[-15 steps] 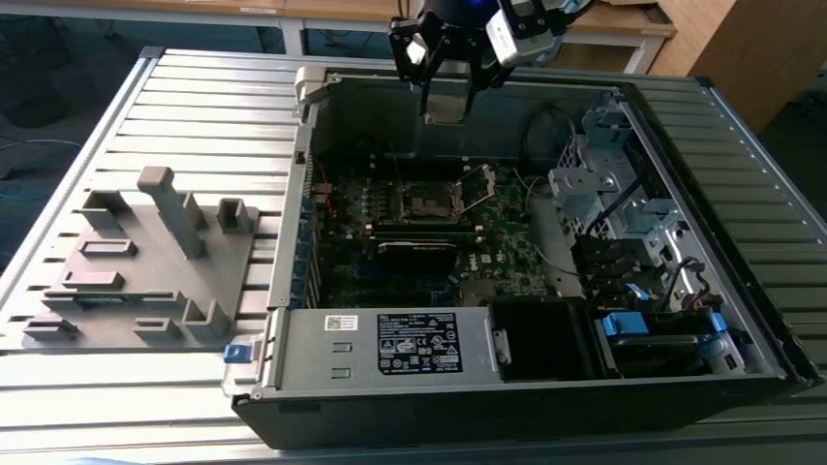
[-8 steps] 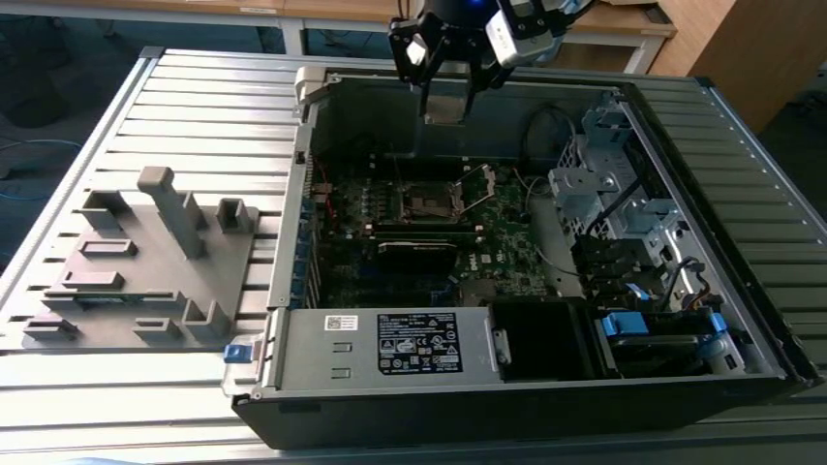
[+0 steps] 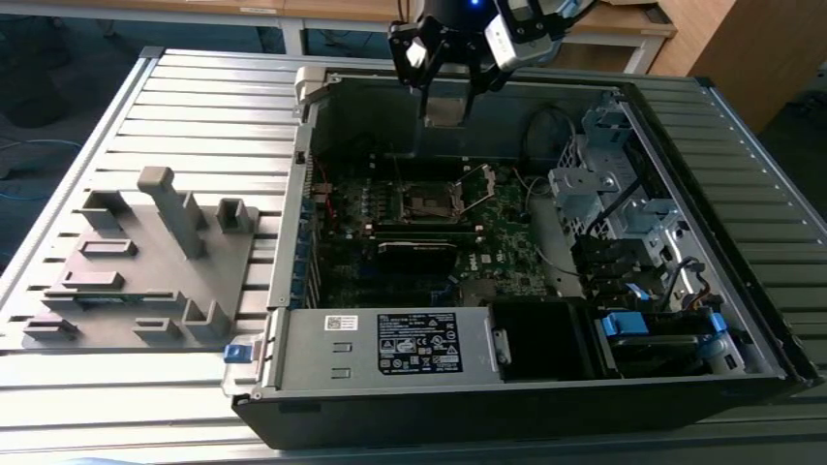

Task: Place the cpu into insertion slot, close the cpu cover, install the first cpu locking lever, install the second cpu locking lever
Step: 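Place the cpu into insertion slot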

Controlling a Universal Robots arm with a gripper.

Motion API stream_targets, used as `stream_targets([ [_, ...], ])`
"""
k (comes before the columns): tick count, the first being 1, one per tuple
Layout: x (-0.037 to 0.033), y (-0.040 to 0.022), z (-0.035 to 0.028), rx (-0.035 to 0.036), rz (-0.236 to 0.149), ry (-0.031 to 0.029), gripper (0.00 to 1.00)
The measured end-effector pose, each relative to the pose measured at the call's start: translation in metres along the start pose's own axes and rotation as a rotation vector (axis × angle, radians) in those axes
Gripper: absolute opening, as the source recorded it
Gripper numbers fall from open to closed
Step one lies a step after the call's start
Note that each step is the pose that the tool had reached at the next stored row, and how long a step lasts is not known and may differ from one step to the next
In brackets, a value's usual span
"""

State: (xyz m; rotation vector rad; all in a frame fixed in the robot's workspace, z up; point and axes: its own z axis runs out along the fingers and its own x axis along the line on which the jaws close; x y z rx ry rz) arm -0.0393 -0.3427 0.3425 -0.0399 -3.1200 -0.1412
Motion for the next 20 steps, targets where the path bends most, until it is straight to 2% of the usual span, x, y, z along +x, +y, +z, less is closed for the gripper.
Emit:
stream_targets([
  [3,0.0000,-0.0001,0.0007,0.0002,0.000,0.0001,0.54],
  [5,-0.0001,-0.0006,0.0069,0.0000,0.000,0.0000,0.54],
  [20,-0.0002,-0.0008,0.0089,-0.0001,0.000,0.0000,0.54],
])
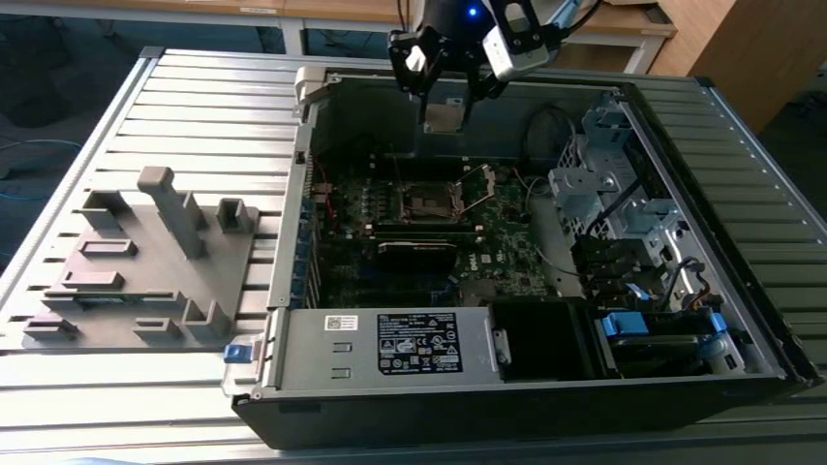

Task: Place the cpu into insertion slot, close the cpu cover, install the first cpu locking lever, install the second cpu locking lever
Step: 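Place the cpu into insertion slot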

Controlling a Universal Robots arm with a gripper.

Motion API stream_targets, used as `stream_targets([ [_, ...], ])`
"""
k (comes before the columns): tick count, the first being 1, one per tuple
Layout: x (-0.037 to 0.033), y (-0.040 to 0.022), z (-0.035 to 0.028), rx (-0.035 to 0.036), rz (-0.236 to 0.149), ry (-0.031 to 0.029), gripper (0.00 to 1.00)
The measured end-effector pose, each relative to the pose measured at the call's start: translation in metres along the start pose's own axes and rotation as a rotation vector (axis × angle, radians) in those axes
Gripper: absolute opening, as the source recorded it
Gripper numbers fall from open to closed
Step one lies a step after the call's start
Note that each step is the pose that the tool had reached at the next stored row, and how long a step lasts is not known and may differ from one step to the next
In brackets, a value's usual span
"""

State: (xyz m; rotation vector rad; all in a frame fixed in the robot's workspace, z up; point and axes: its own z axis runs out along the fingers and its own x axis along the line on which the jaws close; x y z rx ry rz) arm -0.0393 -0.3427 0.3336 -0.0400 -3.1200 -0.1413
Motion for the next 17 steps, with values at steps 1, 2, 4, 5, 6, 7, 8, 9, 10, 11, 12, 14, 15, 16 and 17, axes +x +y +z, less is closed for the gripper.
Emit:
stream_targets([
  [1,0.0000,0.0000,0.0003,-0.0002,0.000,-0.0001,0.54],
  [2,0.0000,0.0000,0.0007,-0.0002,0.000,-0.0001,0.54],
  [4,0.0000,-0.0001,0.0013,0.0000,0.000,0.0000,0.54],
  [5,0.0000,-0.0002,0.0017,0.0000,0.000,0.0000,0.54],
  [6,0.0000,-0.0002,0.0021,0.0000,0.000,0.0000,0.54],
  [7,0.0000,-0.0002,0.0024,0.0001,0.000,0.0000,0.54],
  [8,0.0000,-0.0002,0.0026,0.0001,0.000,0.0001,0.54],
  [9,0.0000,-0.0003,0.0027,0.0003,0.000,0.0001,0.54],
  [10,-0.0001,-0.0003,0.0031,0.0000,0.000,0.0000,0.54],
  [11,-0.0001,-0.0003,0.0035,-0.0001,0.000,-0.0001,0.54],
  [12,-0.0001,-0.0004,0.0040,-0.0002,0.000,-0.0001,0.54],
  [14,-0.0001,-0.0005,0.0051,0.0000,0.000,-0.0001,0.54],
  [15,-0.0001,-0.0005,0.0055,0.0000,0.000,-0.0002,0.54],
  [16,-0.0001,-0.0005,0.0060,-0.0001,0.000,-0.0002,0.54],
  [17,-0.0001,-0.0006,0.0064,0.0000,0.000,-0.0003,0.54],
])
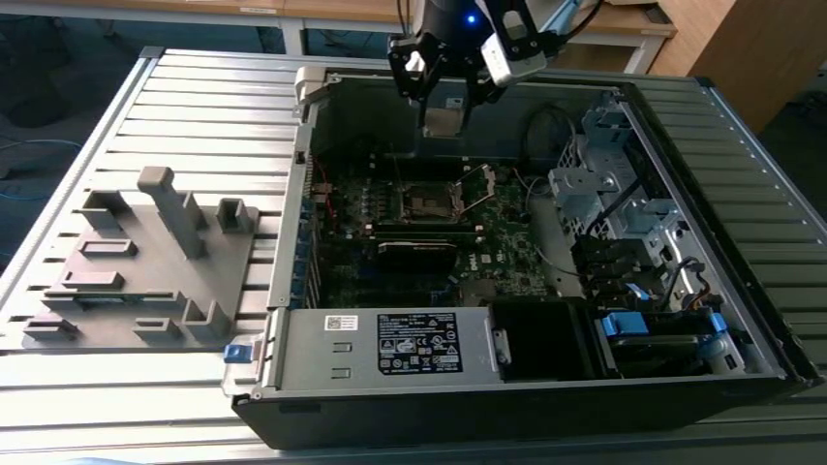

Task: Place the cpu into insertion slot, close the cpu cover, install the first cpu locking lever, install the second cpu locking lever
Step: 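Place the cpu into insertion slot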

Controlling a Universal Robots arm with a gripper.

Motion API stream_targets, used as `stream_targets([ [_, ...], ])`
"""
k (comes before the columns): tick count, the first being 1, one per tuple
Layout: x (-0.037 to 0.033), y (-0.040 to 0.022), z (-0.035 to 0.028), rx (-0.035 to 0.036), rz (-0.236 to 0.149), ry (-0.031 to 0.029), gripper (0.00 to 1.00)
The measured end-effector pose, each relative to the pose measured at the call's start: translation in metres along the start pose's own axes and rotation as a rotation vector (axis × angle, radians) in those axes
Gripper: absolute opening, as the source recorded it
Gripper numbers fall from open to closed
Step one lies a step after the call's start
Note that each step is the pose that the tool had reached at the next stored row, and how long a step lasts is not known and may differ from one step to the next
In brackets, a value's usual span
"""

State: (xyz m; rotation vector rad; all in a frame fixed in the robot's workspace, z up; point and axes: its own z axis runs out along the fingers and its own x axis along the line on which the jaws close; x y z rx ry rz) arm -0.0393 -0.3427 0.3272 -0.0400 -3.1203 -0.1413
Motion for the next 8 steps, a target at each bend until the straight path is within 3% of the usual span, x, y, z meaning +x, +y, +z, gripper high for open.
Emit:
stream_targets([
  [8,0.0000,-0.0001,0.0018,-0.0004,0.000,-0.0007,0.54],
])
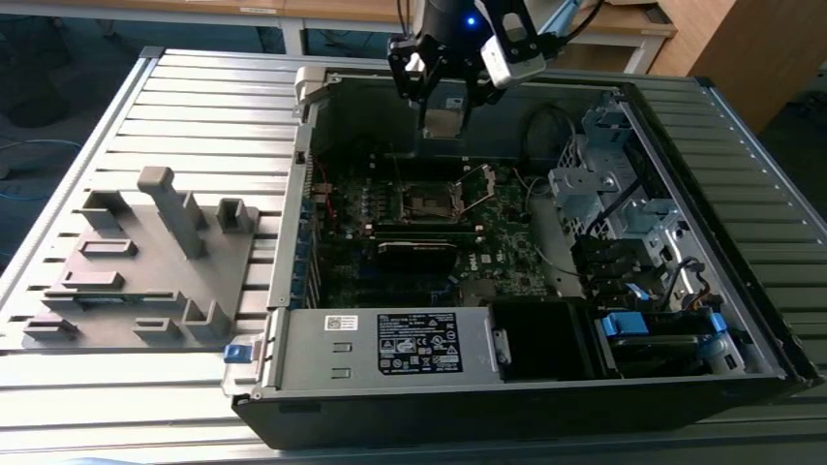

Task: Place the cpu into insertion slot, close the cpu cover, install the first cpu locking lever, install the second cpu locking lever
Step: 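Place the cpu into insertion slot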

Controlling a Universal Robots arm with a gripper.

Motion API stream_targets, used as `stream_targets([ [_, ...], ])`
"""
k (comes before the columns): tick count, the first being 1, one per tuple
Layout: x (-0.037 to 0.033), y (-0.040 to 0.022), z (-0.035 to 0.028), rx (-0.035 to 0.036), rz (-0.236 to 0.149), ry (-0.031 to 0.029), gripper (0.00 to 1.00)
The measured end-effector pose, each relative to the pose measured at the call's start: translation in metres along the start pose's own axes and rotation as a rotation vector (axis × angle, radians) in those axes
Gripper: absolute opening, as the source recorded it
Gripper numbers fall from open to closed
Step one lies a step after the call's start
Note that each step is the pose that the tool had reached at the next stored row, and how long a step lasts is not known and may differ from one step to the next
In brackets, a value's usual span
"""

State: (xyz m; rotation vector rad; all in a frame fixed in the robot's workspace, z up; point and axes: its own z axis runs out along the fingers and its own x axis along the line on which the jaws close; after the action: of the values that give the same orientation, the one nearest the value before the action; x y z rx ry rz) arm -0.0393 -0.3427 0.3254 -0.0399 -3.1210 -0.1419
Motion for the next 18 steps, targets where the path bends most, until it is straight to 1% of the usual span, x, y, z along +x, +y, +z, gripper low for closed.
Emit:
stream_targets([
  [4,0.0000,-0.0001,0.0013,0.0002,0.000,-0.0009,0.54],
  [18,0.0000,-0.0003,0.0029,0.0004,0.000,-0.0010,0.54],
])
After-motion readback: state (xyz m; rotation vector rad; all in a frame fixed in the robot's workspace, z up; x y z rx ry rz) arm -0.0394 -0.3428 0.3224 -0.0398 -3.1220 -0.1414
